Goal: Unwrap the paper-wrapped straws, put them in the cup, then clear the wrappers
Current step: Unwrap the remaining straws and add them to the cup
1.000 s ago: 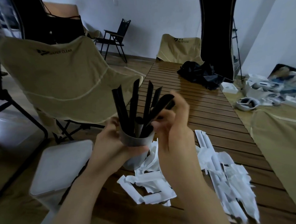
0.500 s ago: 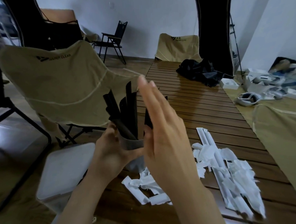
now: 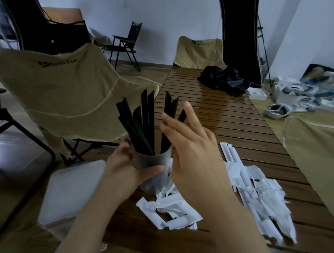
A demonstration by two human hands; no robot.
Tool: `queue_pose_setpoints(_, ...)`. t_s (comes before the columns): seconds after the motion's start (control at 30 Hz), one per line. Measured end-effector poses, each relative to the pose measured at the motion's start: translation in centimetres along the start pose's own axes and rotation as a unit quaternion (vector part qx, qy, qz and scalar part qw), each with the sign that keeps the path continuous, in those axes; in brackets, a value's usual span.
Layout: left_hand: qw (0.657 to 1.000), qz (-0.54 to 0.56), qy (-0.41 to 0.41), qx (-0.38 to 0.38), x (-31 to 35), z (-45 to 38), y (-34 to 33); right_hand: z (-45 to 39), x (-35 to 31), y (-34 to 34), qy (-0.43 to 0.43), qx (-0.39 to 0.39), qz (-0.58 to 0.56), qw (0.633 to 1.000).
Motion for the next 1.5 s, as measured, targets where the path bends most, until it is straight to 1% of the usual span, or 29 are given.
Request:
queue_pose_setpoints(0.07, 1.0, 0.004, -0.006, -0.001, 0.1, 0.2, 0.0, 0.4, 0.6, -0.5, 0.007, -0.013, -0.003, 1.0)
queue_pose_setpoints(0.13, 1.0, 0.003, -0.009, 0.006, -0.1, 0.4, -0.1, 0.7, 1.0, -0.1, 0.004, -0.007, -0.036, 0.999)
queue_pose_setpoints(0.23, 0.999, -0.031, -0.021, 0.026, 0.0, 0.5, -0.2, 1.0, 1.5, 1.0, -0.013, 0.008, -0.083, 0.996)
queue_pose_setpoints(0.3, 0.999, -0.027, -0.017, 0.038, 0.3, 0.5, -0.2, 1.6, 2.7, 1.3, -0.039, 0.013, -0.09, 0.995)
queue_pose_setpoints(0.37, 0.999, -0.003, -0.001, 0.049, 0.5, 0.6, -0.3, 2.6, 4.5, 1.2, -0.089, -0.002, -0.072, 0.993)
queue_pose_setpoints(0.43, 0.998, 0.009, 0.001, 0.059, 0.8, 1.1, -0.4, 4.2, 6.6, 0.7, -0.169, -0.061, -0.024, 0.983)
queue_pose_setpoints(0.47, 0.998, 0.017, 0.003, 0.064, 1.1, 1.4, -0.5, 5.3, 7.7, 0.3, -0.216, -0.106, 0.005, 0.971)
queue_pose_setpoints(0.53, 0.996, 0.029, 0.013, 0.079, 1.5, 1.9, -0.9, 7.9, 9.9, -0.8, -0.299, -0.203, 0.048, 0.931)
queue_pose_setpoints(0.6, 0.994, 0.044, 0.027, 0.097, 1.8, 2.5, -1.3, 10.0, 11.2, -1.5, -0.352, -0.271, 0.075, 0.893)
queue_pose_setpoints(0.67, 0.991, 0.046, 0.036, 0.123, 2.2, 3.1, -1.6, 11.2, 11.9, -1.8, -0.378, -0.305, 0.099, 0.869)
queue_pose_setpoints(0.73, 0.987, 0.04, 0.057, 0.147, 2.6, 3.9, -1.8, 11.8, 12.3, -1.9, -0.384, -0.306, 0.109, 0.864)
queue_pose_setpoints(0.8, 0.98, 0.047, 0.093, 0.171, 3.0, 4.7, -2.0, 12.2, 12.6, -1.9, -0.38, -0.295, 0.125, 0.868)
queue_pose_setpoints(0.87, 0.966, 0.06, 0.119, 0.224, 3.4, 5.5, -1.8, 12.6, 12.8, -2.1, -0.371, -0.277, 0.141, 0.875)
queue_pose_setpoints(0.93, 0.949, 0.047, 0.109, 0.293, 4.2, 6.4, -1.4, 13.0, 13.0, -2.3, -0.369, -0.254, 0.145, 0.882)
queue_pose_setpoints(0.97, 0.942, 0.037, 0.096, 0.318, 4.9, 6.8, -1.1, 13.2, 13.1, -2.2, -0.371, -0.239, 0.14, 0.886)
queue_pose_setpoints(1.0, 0.941, 0.03, 0.08, 0.328, 5.4, 7.0, -1.0, 13.4, 13.2, -2.2, -0.374, -0.225, 0.135, 0.889)
queue_pose_setpoints(1.07, 0.953, 0.032, 0.033, 0.298, 6.4, 7.1, -1.6, 13.7, 13.3, -2.2, -0.377, -0.208, 0.127, 0.894)
queue_pose_setpoints(1.17, 0.978, 0.018, -0.046, 0.202, 7.5, 6.9, -3.6, 13.8, 13.5, -2.1, -0.372, -0.188, 0.09, 0.905)
queue_pose_setpoints(1.27, 0.991, -0.01, -0.092, 0.101, 8.4, 6.9, -5.7, 13.9, 13.9, -2.4, -0.366, -0.154, 0.062, 0.916)
queue_pose_setpoints(1.37, 0.99, -0.052, -0.126, -0.03, 8.6, 7.1, -7.7, 14.6, 14.6, -2.5, -0.389, -0.148, 0.116, 0.902)
queue_pose_setpoints(1.43, 0.982, -0.079, -0.126, -0.118, 8.0, 7.4, -8.9, 14.8, 15.1, -2.5, -0.411, -0.159, 0.117, 0.89)
queue_pose_setpoints(1.5, 0.972, -0.119, -0.118, -0.166, 7.2, 7.7, -9.6, 14.6, 15.6, -2.5, -0.429, -0.17, 0.099, 0.881)
Point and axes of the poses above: each hand's wrist, its own z-axis away from the middle knuckle, its own y-axis out of the back of the hand, x = y × z, the point moved 4 cm from there along -z, towards the middle knuckle
